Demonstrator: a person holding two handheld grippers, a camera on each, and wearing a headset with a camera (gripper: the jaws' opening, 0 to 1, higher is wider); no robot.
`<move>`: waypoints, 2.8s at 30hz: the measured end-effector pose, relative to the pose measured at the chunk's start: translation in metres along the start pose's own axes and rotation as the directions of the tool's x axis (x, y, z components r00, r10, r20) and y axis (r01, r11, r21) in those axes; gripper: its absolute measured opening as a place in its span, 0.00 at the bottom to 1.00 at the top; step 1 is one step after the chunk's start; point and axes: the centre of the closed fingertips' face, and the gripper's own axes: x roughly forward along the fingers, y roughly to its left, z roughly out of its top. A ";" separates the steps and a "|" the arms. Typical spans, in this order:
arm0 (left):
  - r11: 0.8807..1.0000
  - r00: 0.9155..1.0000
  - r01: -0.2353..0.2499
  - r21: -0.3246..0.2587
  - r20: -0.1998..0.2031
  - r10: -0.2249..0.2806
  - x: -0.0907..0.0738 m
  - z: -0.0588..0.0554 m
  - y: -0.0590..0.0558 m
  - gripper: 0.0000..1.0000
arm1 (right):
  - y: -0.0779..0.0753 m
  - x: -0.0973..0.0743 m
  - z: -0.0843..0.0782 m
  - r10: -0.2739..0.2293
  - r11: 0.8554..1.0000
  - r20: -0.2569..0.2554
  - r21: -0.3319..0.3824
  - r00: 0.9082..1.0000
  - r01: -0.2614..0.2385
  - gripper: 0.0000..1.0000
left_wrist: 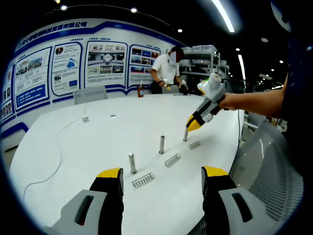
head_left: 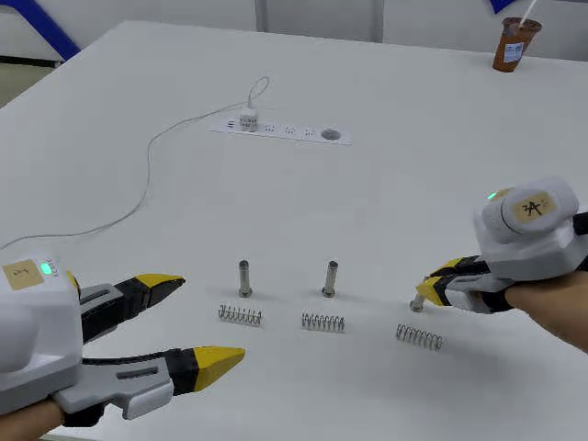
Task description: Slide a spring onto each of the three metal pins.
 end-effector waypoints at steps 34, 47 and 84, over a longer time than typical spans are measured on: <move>0.999 0.999 0.046 0.022 -0.012 -0.045 0.010 0.003 -0.009 0.65 | 0.029 -0.003 -0.055 0.206 0.940 -0.178 -0.237 0.962 -0.245 0.16; 1.000 0.999 0.027 0.014 -0.021 -0.026 0.006 0.001 -0.009 0.64 | 0.033 0.006 -0.061 0.242 0.892 -0.252 -0.323 0.937 -0.317 0.15; 0.997 0.997 0.074 0.019 -0.017 -0.073 0.012 -0.002 -0.020 0.63 | 0.036 -0.016 -0.033 0.196 0.894 -0.244 -0.353 0.950 -0.275 0.12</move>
